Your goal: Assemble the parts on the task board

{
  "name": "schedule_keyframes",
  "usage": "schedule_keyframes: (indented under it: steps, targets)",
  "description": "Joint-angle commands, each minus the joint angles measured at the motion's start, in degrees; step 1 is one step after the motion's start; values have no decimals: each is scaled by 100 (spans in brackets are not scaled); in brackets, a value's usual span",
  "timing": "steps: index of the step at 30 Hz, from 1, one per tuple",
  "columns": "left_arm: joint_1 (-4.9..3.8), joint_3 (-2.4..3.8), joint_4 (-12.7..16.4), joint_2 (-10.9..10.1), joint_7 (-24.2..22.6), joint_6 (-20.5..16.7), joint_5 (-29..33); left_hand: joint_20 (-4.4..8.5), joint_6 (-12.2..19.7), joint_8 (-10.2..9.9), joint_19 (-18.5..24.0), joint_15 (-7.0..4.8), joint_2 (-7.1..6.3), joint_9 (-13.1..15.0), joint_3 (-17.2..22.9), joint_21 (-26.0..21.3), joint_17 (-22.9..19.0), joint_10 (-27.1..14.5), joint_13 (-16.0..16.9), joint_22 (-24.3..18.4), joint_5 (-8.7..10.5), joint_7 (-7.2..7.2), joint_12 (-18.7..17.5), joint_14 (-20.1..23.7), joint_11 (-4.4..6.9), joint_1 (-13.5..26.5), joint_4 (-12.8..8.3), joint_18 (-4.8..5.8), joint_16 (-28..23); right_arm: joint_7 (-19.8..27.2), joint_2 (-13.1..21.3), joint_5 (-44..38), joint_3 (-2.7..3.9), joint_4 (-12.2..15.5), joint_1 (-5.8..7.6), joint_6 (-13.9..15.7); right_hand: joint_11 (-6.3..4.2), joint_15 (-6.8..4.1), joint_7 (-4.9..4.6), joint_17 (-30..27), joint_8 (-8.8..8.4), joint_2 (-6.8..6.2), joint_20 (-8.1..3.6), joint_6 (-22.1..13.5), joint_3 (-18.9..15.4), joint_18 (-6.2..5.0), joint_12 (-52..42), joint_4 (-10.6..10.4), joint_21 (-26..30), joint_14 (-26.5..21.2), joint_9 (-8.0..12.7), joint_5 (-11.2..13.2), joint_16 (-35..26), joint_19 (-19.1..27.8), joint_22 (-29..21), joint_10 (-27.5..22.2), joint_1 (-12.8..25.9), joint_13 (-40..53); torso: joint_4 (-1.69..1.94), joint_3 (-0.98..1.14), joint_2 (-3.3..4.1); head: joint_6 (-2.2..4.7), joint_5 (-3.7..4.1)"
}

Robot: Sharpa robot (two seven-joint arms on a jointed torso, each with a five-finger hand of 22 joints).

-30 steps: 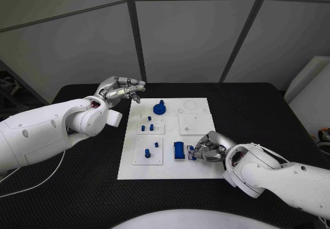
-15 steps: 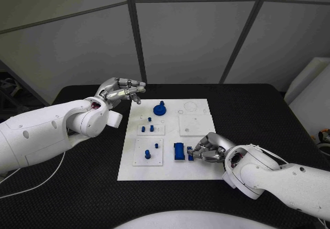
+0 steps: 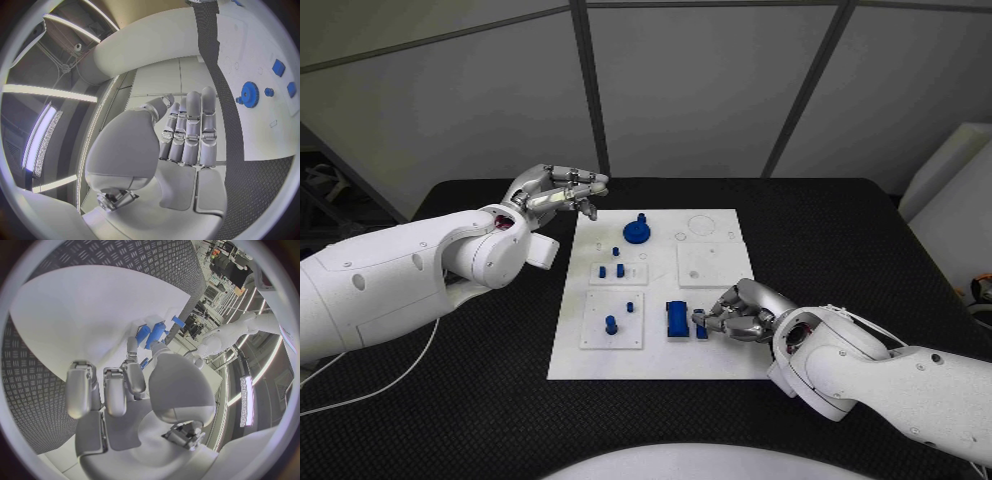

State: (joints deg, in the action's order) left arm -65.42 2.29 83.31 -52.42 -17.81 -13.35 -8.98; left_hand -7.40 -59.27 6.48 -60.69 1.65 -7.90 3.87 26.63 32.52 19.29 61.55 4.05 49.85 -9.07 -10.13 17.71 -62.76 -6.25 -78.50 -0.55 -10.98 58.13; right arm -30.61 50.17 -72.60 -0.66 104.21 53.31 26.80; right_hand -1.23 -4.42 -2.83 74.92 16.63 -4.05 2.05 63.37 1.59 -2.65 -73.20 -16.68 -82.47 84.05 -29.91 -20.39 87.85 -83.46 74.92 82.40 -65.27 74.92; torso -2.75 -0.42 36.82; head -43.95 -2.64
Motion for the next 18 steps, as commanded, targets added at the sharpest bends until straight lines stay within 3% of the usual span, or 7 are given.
schedule_keyframes:
  steps: [1, 3, 6, 8, 10, 18]
  targets:
    - [-8, 4, 8, 4, -4, 50, 12, 11, 30, 27, -46, 2, 21, -1, -2, -14, -8, -57, -8, 0, -34, -5, 20, 38, 2, -52, -27, 47, 4, 66, 20, 2, 1, 23, 5, 61, 6, -9, -2, 1190, -24, -2, 5, -23, -44, 25, -32, 24, 3, 526, -14, 41, 31, 9, 724, 32, -20, 321, -2, 0, -1, -11, 0]
    - [-8, 4, 7, 3, -3, 50, 12, 11, 30, 27, -46, 2, 21, -1, -2, -14, -8, -57, -8, 0, -34, -5, 20, 38, 2, -52, -27, 47, 4, 90, 45, -6, 1, 38, 5, 36, 1, -14, 2, 1188, -21, 5, 3, -29, -54, 24, -30, 86, 8, 525, -24, 45, 29, 12, 721, 28, -178, 323, -2, 0, -3, -11, 3]
    - [-8, 4, 3, 3, -2, 49, 12, 11, 30, 27, -46, 2, 21, -1, -2, -14, -8, -57, -8, 0, -34, -5, 20, 38, 2, -52, -27, 47, 4, 140, 86, -34, 1, 55, 5, -48, -9, -25, 12, 1181, -12, -8, -6, -45, -32, 21, -18, 312, 19, 524, -44, 276, 25, 21, 714, 16, -609, 322, -4, 2, -3, -2, -5]
    - [-8, 4, 2, 6, -2, 51, 12, 11, 30, 27, -46, 2, 21, -1, -2, -14, -8, -57, -8, 0, -34, -5, 20, 38, 2, -52, -27, 47, 4, 174, 109, -78, 0, 63, 5, -122, -10, -27, 10, 1184, -6, -2, -12, -48, -25, 20, -13, 483, 23, 524, -59, 788, 26, 24, 713, 10, -926, 324, -5, 1, -3, 3, -8]
    - [-8, 4, -1, 9, -2, 53, 12, 11, 30, 27, -46, 2, 21, -1, -2, -14, -8, -57, -8, 0, -34, -5, 20, 38, 2, -52, -27, 47, 4, 196, 120, -111, 0, 65, 5, -169, -10, -26, 12, 1193, -5, 9, -11, -48, -27, 21, -10, 561, 23, 526, -63, 1028, 31, 23, 716, 8, -1073, 326, -3, 0, -3, 3, -8]
    - [-8, 4, -12, 18, -5, 57, 12, 11, 30, 27, -46, 2, 21, -1, -2, -14, -8, -57, -8, 0, -34, -5, 20, 38, 2, -52, -27, 47, 4, 222, 91, -221, 0, -47, 5, -311, -6, -19, 8, 1208, -8, 52, -4, -42, -69, 21, -9, 631, 26, 529, -66, 1284, 39, 23, 718, 7, -1232, 331, -1, 2, 3, 6, 1]
